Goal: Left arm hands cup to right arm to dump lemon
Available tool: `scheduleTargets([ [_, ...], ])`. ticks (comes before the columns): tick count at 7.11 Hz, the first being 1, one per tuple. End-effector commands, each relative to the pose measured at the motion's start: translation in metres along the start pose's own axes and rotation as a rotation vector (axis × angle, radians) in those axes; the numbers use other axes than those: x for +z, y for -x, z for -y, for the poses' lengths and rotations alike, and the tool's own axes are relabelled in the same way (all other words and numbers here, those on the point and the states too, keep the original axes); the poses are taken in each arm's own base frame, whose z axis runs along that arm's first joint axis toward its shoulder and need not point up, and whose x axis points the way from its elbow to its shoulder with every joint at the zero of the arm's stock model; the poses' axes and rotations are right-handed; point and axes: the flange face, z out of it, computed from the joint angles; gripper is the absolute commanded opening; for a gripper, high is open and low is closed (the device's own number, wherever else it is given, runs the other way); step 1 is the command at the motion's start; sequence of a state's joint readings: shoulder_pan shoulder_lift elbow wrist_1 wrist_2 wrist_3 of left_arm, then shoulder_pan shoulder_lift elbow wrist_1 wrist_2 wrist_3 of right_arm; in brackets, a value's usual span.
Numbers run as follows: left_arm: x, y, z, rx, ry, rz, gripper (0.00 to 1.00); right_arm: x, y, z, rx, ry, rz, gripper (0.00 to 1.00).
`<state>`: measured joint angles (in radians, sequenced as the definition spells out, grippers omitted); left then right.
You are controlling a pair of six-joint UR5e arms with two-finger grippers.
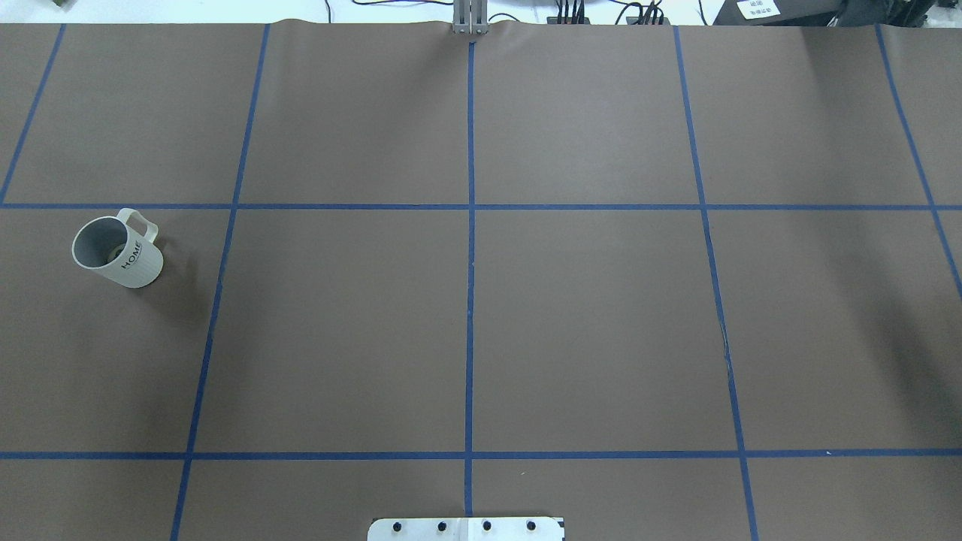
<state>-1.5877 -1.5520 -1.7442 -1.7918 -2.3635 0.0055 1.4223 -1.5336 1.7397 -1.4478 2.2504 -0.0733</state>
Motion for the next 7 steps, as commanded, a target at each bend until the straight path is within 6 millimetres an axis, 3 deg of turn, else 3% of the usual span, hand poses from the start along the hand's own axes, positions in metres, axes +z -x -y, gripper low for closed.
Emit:
scheduleTargets([
  [1,-0.001,-0.001,0.034,-0.025,-0.061,-0.007,1.0,-0.007,0.035,0.03,-0.067,-0.118,0.017,1.0],
  [2,0.004,-0.009,0.041,-0.041,-0.08,-0.019,1.0,-0.015,0.048,0.042,-0.108,-0.163,0.029,1.0],
  [3,0.024,-0.032,0.042,0.023,-0.084,-0.045,1.0,-0.014,0.064,0.049,-0.169,-0.209,0.046,1.0],
  [4,0.058,-0.068,0.045,0.09,-0.04,-0.085,1.0,-0.011,0.082,0.06,-0.172,-0.22,0.066,1.0],
  [5,0.081,-0.095,0.044,0.097,-0.005,-0.113,1.0,-0.009,0.11,0.076,-0.177,-0.24,0.094,1.0],
  [6,0.091,-0.11,0.043,0.042,0.01,-0.13,1.0,0.001,0.136,0.085,-0.172,-0.228,0.122,1.0],
  [7,0.111,-0.13,0.036,0.0,0.019,-0.154,1.0,-0.002,0.152,0.098,-0.162,-0.24,0.138,1.0],
])
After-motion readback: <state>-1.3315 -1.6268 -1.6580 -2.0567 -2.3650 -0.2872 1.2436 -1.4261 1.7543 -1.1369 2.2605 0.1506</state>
